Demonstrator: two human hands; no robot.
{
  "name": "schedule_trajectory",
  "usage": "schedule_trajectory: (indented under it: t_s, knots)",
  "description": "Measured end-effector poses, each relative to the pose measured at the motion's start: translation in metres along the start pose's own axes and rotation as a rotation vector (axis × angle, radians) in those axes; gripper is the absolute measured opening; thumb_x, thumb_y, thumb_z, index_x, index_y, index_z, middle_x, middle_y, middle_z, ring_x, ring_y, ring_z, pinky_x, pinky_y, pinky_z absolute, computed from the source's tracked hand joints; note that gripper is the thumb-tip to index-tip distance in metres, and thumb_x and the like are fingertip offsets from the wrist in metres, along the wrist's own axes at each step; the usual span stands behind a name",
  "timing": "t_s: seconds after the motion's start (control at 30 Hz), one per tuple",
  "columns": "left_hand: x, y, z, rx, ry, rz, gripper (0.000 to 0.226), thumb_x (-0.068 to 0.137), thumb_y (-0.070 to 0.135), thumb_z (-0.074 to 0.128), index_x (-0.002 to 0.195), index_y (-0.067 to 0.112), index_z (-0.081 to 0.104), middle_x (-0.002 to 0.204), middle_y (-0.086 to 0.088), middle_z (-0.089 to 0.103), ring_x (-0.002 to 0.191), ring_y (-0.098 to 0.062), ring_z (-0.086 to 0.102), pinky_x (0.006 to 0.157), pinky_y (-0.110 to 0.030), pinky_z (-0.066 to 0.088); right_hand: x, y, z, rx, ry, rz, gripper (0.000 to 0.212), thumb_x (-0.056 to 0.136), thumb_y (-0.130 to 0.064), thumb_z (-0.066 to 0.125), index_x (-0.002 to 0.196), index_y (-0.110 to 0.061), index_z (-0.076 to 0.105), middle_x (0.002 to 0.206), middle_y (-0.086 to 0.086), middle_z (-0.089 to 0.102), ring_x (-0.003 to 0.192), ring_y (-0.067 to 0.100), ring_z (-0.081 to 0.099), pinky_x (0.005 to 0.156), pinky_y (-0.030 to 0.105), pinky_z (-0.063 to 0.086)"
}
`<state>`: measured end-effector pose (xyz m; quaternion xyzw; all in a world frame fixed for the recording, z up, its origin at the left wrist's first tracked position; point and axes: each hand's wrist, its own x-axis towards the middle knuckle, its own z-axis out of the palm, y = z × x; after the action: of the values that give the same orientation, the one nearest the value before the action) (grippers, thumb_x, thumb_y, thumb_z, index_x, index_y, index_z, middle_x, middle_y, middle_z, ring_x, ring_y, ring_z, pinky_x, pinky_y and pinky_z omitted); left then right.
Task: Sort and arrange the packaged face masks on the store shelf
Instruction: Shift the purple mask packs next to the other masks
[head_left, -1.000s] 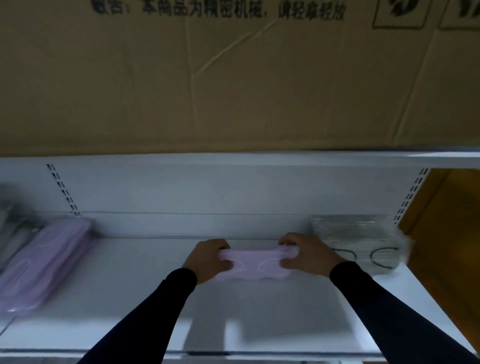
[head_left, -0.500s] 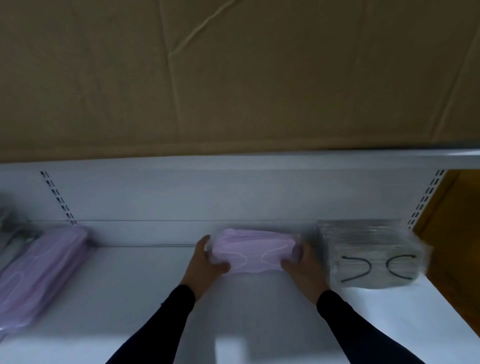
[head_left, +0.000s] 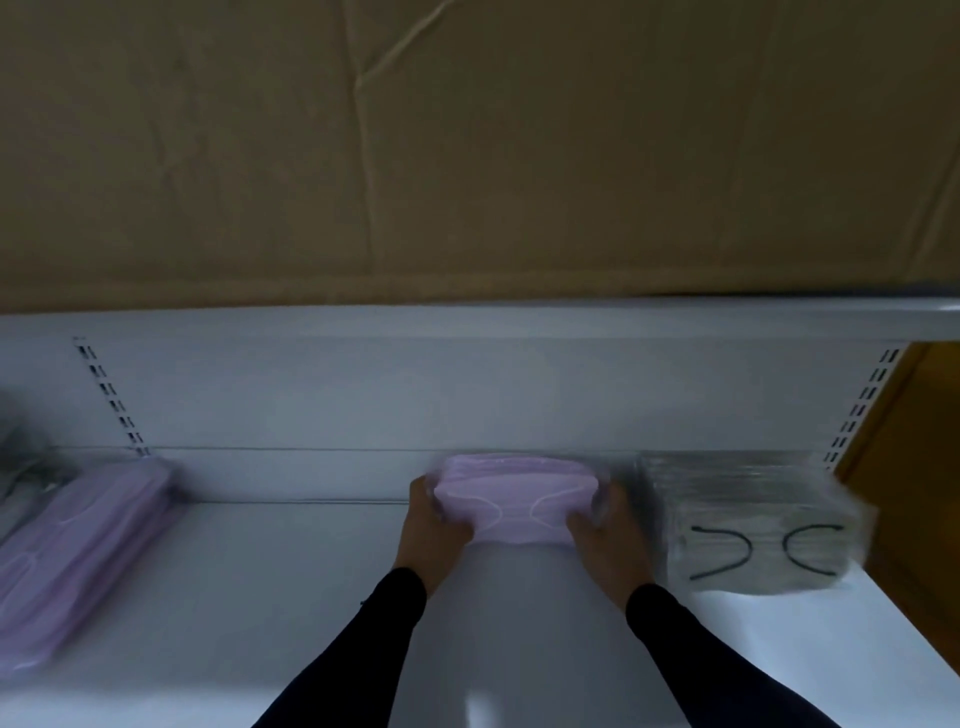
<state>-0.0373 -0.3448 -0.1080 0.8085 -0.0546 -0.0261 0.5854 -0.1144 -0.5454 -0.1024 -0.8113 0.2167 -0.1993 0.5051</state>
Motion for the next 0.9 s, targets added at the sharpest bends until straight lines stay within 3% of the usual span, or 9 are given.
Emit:
schedule_trajectory:
  t_s: [0.13, 0.23, 0.4, 0.6, 0.73, 0.8, 0.9]
  knots:
    - [0.003, 0.006, 0.002, 0.093, 0.012, 0.021, 0.076, 0.066, 0.016, 0.066, 0.134, 0.009, 0.033, 0.113, -0.009, 0.060, 0.097, -0.029, 0.063, 0.083, -0.034, 0.050, 0.006, -0.004, 0.002, -0.003, -0.033, 0.012, 0.047, 0.088, -0.004, 0.063, 0.131, -0.003, 0.044, 0.118, 0.007, 0.055, 0.115, 0.025, 0.056, 0.089, 0.023, 0.036]
    - [0.005, 0.006, 0.002, 0.142, -0.018, 0.032, 0.087, 0.065, 0.019, 0.064, 0.142, 0.008, 0.024, 0.124, -0.014, 0.058, 0.103, -0.034, 0.063, 0.087, -0.038, 0.051, 0.006, -0.001, 0.004, -0.043, -0.025, 0.042, 0.053, 0.088, -0.007, 0.063, 0.136, -0.003, 0.042, 0.133, 0.013, 0.054, 0.121, 0.026, 0.054, 0.092, 0.023, 0.036]
    - [0.007, 0.008, 0.002, 0.153, -0.019, 0.025, 0.080, 0.077, 0.002, 0.065, 0.144, 0.006, 0.022, 0.122, -0.014, 0.059, 0.099, -0.029, 0.063, 0.083, -0.030, 0.047, 0.006, 0.001, 0.006, -0.060, 0.017, 0.098, 0.058, 0.083, -0.015, 0.069, 0.133, -0.002, 0.042, 0.128, 0.014, 0.058, 0.115, 0.028, 0.059, 0.091, 0.029, 0.041]
    - [0.003, 0.007, -0.003, 0.117, -0.020, 0.024, 0.086, 0.076, 0.003, 0.073, 0.145, 0.009, 0.022, 0.128, -0.009, 0.055, 0.106, -0.019, 0.058, 0.082, -0.018, 0.039, 0.005, 0.002, 0.008, -0.106, -0.003, 0.111, 0.060, 0.080, -0.016, 0.072, 0.129, 0.000, 0.042, 0.130, 0.016, 0.057, 0.117, 0.031, 0.058, 0.094, 0.033, 0.042]
    - [-0.002, 0.010, -0.013, 0.166, -0.051, 0.010, 0.091, 0.076, 0.003, 0.074, 0.148, 0.008, 0.018, 0.124, -0.009, 0.052, 0.104, -0.011, 0.048, 0.076, -0.008, 0.031, -0.002, -0.002, 0.006, -0.126, 0.042, 0.069, 0.058, 0.078, -0.012, 0.073, 0.125, 0.005, 0.044, 0.125, 0.020, 0.057, 0.116, 0.033, 0.057, 0.086, 0.027, 0.039]
    - [-0.006, 0.011, -0.017, 0.185, -0.047, -0.015, 0.094, 0.077, 0.006, 0.075, 0.150, 0.010, 0.015, 0.131, -0.015, 0.051, 0.107, -0.017, 0.051, 0.079, -0.011, 0.033, -0.010, -0.009, 0.003, -0.170, 0.081, 0.027, 0.069, 0.080, -0.015, 0.073, 0.136, 0.004, 0.038, 0.136, 0.022, 0.049, 0.126, 0.035, 0.049, 0.097, 0.029, 0.034]
    - [-0.015, 0.014, -0.029, 0.192, -0.038, -0.046, 0.095, 0.079, 0.015, 0.075, 0.151, 0.017, 0.014, 0.140, -0.017, 0.046, 0.126, -0.025, 0.048, 0.098, -0.024, 0.036, -0.020, -0.022, -0.001, -0.195, 0.168, -0.107, 0.075, 0.083, -0.015, 0.072, 0.145, 0.002, 0.032, 0.146, 0.023, 0.039, 0.135, 0.035, 0.039, 0.108, 0.028, 0.025]
